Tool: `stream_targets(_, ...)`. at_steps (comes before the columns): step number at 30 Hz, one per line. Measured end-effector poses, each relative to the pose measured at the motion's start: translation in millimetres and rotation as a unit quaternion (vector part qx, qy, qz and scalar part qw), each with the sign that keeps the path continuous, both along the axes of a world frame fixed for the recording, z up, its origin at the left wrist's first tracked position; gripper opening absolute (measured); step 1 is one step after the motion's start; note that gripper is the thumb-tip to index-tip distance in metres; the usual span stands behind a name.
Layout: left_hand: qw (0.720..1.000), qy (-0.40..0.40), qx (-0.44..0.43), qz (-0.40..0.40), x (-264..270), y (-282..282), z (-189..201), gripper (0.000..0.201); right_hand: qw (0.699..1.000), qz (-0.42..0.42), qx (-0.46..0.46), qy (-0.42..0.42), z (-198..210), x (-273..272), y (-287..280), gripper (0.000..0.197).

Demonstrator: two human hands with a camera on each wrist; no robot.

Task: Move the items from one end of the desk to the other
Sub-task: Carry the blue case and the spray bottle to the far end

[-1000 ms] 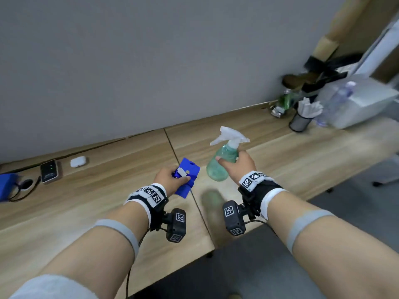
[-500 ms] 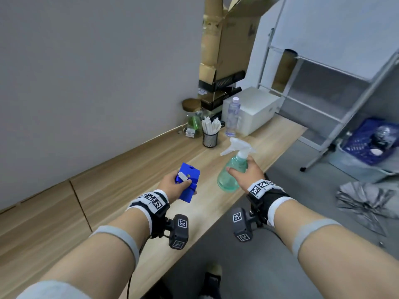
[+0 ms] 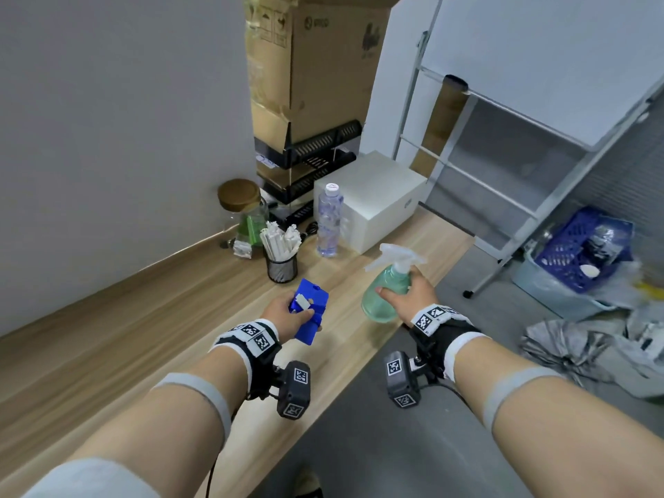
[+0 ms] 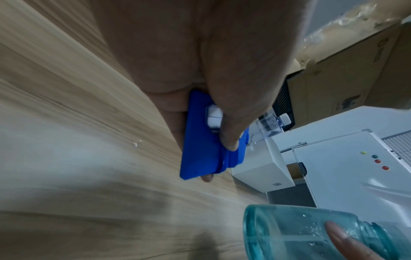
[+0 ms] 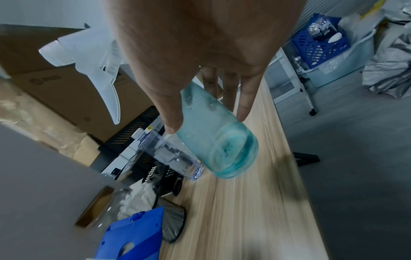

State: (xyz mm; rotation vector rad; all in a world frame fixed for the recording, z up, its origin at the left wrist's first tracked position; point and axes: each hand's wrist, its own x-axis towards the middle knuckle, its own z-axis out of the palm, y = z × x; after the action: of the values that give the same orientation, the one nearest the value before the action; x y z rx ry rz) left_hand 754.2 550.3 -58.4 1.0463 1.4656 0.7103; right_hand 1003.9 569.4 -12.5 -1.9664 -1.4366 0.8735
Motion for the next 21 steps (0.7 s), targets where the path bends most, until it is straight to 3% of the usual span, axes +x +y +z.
stream_targets(11,0.985,0.164,-0.045,0.03,49,89,-20,0.03,0.998,0.034,-0.049,-0.036,-37,58,133,0.059)
stream_targets(16,0.984,0.163,-0.059,0.04,98,130,-32,0.024,0.996,0.008,-0.06,-0.058,-52,118,219,0.06)
stream_targets(21,0.987,0.146,-0.059,0.042,143,165,-47,0.032,0.997,0.003,-0.053,-0.064,-68,159,291,0.061)
